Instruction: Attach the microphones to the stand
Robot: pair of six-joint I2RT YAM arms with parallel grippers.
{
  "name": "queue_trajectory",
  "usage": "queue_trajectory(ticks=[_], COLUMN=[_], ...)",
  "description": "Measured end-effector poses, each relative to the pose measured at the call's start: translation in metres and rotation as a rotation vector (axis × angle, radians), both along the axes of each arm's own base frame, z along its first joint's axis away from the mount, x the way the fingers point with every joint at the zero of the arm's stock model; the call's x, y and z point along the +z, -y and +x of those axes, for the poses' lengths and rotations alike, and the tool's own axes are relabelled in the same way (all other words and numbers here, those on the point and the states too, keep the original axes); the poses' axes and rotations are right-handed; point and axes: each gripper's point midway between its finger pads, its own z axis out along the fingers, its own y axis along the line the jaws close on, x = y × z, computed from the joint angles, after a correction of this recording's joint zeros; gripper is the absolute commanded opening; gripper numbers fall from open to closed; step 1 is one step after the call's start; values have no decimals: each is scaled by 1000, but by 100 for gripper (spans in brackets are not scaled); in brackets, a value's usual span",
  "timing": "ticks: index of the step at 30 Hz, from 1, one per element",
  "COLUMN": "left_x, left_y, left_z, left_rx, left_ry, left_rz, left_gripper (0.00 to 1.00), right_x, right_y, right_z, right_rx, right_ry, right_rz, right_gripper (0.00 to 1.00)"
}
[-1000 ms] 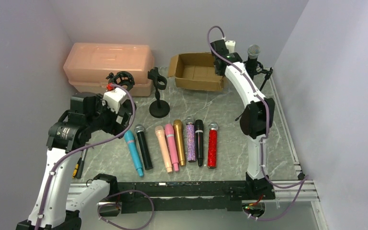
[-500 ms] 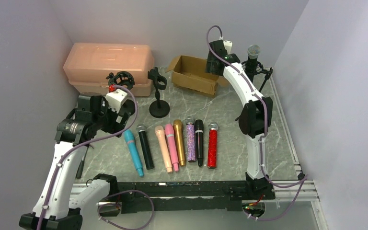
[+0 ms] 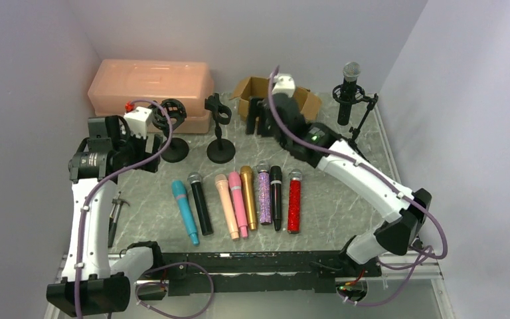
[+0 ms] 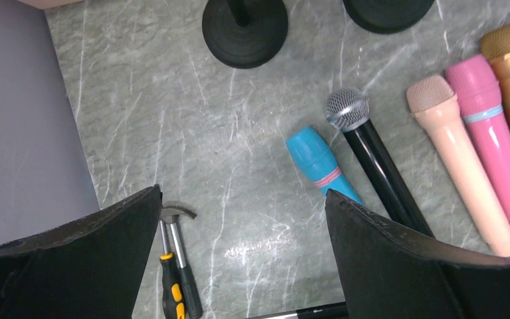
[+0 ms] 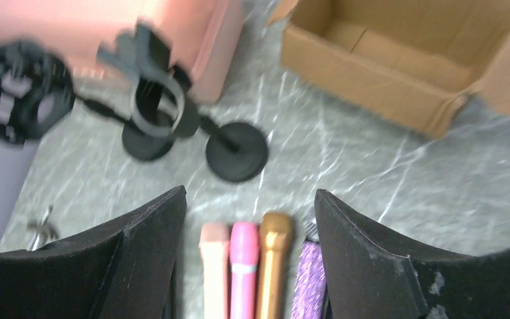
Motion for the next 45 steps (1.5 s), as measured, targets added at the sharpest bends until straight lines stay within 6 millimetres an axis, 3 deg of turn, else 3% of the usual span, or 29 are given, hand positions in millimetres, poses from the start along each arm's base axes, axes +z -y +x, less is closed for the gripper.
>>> queue_trajectory(ticks=[3, 7, 13, 17, 26, 37, 45], left_x=[8, 13, 13, 11, 2, 0, 5], left_y=[-6, -13, -17, -20, -17, -12, -13], left_z=[8, 20, 30, 39, 38, 31, 28], left_rx=[20, 50, 61, 65, 53, 40, 58], left_ry=[17, 43, 51, 57, 38, 36, 49], left_rz=[-38, -68, -79, -78, -94, -114, -117], left_gripper=[87, 70, 66, 68, 83, 86, 88], right_x=[-26, -75, -149, -184, -223, -250, -296], right_y=[-33, -87, -163, -197, -223, -269, -277], right_z=[-28, -65, -116, -135, -156, -169, -164], right_rx=[89, 227, 416, 493, 567, 653, 654], right_ry=[-38, -113, -210, -255, -311, -312, -352], right_rz=[-22, -104, -225, -269, -309, -331, -391], right_gripper=[72, 72, 71, 70, 68, 65, 60])
